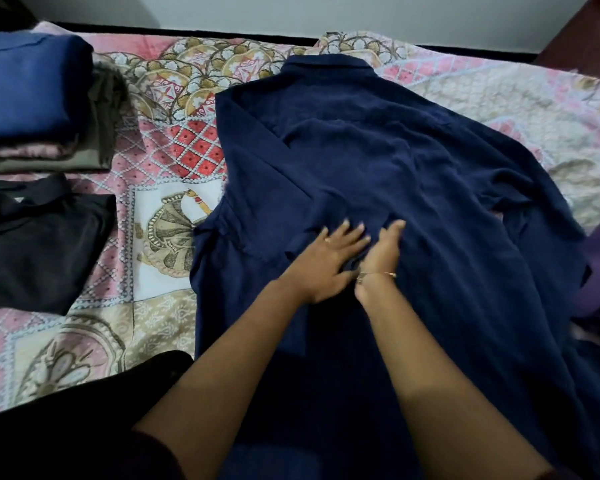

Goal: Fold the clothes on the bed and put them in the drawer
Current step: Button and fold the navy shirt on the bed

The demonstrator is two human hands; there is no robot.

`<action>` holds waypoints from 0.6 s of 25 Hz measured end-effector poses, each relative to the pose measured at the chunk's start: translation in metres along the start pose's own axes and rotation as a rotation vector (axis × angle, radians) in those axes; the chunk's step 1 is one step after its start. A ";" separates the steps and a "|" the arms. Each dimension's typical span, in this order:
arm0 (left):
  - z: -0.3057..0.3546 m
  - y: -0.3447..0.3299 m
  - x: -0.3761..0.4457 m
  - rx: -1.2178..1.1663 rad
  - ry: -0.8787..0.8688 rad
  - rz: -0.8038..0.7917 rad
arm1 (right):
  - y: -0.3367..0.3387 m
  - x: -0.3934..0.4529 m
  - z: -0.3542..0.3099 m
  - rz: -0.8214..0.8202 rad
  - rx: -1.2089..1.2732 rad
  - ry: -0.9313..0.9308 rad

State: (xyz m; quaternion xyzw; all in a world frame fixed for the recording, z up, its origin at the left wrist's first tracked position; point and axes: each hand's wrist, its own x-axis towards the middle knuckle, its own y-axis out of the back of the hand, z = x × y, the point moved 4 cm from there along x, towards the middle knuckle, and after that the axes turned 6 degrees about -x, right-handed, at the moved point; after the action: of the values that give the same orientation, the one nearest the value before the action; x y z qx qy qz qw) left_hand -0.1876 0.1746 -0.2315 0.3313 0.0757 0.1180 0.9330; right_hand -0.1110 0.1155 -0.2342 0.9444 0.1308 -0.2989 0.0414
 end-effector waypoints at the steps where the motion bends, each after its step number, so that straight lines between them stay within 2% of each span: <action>1: -0.001 -0.006 -0.005 -0.036 0.067 -0.050 | 0.013 0.005 -0.003 0.098 0.150 -0.111; 2: -0.003 -0.003 -0.012 -0.099 0.087 0.043 | 0.024 0.008 -0.007 0.184 0.097 -0.123; 3: -0.003 0.010 -0.021 -0.124 0.072 0.257 | 0.032 0.008 -0.011 0.284 -0.065 -0.051; 4: -0.005 0.025 -0.030 -0.071 0.052 0.495 | 0.038 0.004 -0.018 0.398 -0.323 0.106; 5: -0.014 0.039 -0.040 0.023 0.060 0.692 | 0.038 -0.006 -0.023 0.472 -0.562 0.337; 6: -0.026 0.054 -0.049 0.111 0.123 0.824 | 0.029 -0.020 -0.025 0.482 -0.690 0.614; 7: -0.037 0.067 -0.059 0.162 0.235 0.900 | 0.014 -0.035 -0.021 0.408 -0.746 0.845; 8: -0.049 0.076 -0.072 0.172 0.380 0.944 | -0.004 -0.048 -0.011 0.249 -0.751 0.959; 9: -0.058 0.083 -0.087 0.151 0.541 0.964 | -0.023 -0.057 0.001 0.050 -0.738 0.946; 10: -0.067 0.087 -0.105 0.125 0.694 0.968 | -0.043 -0.064 0.017 -0.155 -0.756 0.822; 12: -0.081 0.086 -0.135 0.063 0.884 0.937 | -0.077 -0.075 0.050 -0.459 -0.853 0.460; 13: -0.087 0.084 -0.146 -0.008 0.924 0.896 | -0.092 -0.083 0.063 -0.542 -0.898 0.337; 15: -0.094 0.076 -0.158 -0.285 0.901 0.782 | -0.116 -0.092 0.072 -0.576 -0.907 0.231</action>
State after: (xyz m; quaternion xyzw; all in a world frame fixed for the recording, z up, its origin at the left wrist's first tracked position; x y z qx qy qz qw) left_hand -0.3726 0.2459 -0.2457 0.1239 0.3190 0.5889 0.7322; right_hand -0.2545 0.1950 -0.2403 0.7845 0.5034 -0.1064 0.3462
